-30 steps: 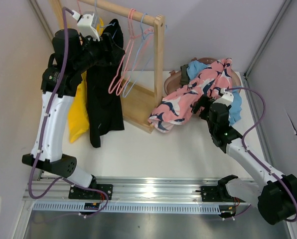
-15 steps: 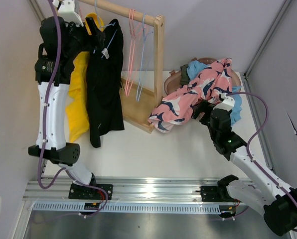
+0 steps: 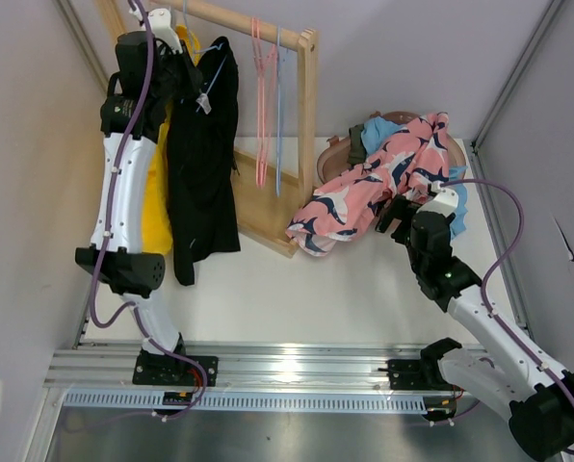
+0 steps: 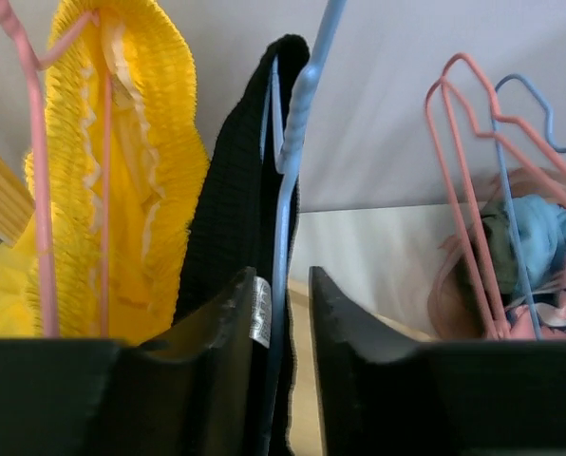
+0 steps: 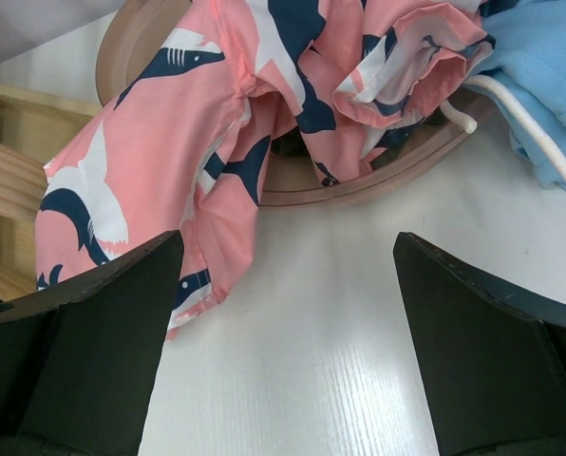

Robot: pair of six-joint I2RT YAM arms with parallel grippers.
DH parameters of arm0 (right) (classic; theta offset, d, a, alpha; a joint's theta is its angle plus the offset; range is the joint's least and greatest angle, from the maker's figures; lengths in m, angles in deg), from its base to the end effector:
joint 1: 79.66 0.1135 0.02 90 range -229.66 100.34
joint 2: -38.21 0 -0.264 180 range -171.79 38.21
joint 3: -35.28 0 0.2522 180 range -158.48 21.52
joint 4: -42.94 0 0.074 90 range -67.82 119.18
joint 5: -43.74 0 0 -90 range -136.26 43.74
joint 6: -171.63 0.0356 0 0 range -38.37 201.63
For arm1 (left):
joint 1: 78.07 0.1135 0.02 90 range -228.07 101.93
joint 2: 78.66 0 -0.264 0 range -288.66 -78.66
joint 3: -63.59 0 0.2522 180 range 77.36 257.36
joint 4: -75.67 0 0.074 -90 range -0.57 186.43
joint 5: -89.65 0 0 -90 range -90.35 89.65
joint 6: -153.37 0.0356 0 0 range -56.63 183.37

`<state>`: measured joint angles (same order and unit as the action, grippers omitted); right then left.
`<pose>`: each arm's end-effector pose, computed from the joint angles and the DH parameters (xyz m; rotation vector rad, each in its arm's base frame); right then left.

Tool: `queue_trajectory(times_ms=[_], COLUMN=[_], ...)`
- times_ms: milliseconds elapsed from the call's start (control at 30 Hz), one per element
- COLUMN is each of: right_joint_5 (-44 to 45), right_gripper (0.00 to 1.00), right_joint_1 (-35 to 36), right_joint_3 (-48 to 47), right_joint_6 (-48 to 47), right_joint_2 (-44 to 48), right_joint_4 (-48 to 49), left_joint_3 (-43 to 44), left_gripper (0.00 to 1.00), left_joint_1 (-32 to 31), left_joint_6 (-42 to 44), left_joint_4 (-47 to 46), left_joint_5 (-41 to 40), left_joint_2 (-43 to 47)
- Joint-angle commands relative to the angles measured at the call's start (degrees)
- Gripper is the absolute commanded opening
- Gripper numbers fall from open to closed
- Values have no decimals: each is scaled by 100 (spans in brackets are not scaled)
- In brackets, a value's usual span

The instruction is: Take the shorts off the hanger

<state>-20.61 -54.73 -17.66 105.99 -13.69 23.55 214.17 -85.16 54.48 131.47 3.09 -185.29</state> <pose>0.1969 0.0745 0.2924 0.2928 1.8389 0.1729 0.3811 -0.0496 0.5190 0.0155 1.7842 -0.2544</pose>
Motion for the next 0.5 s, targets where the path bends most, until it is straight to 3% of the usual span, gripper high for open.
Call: queue_trajectory(times_ms=[0,67,267,467], right_joint_5=[54,11,-86,-543], right_gripper=[100,99,99,98], right_joint_1=[-32,-32,126,670], right_joint_3=[-125,-116,-160,-853], right_joint_6=[-45,-2,60,-537], right_joint_2=[101,101,233,303], right_joint_4=[71,62,79,317], left_joint_3=[56,82,758,759], left_gripper=[19,0,0,0], left_joint_1=[41,41,33,32], left_joint_6=[71,-8,-192,-324], left_joint_4=[-355,-389,-162,-161], left_joint_5=[-98,-116,121,367], left_joint_2=[89,133,283,1064])
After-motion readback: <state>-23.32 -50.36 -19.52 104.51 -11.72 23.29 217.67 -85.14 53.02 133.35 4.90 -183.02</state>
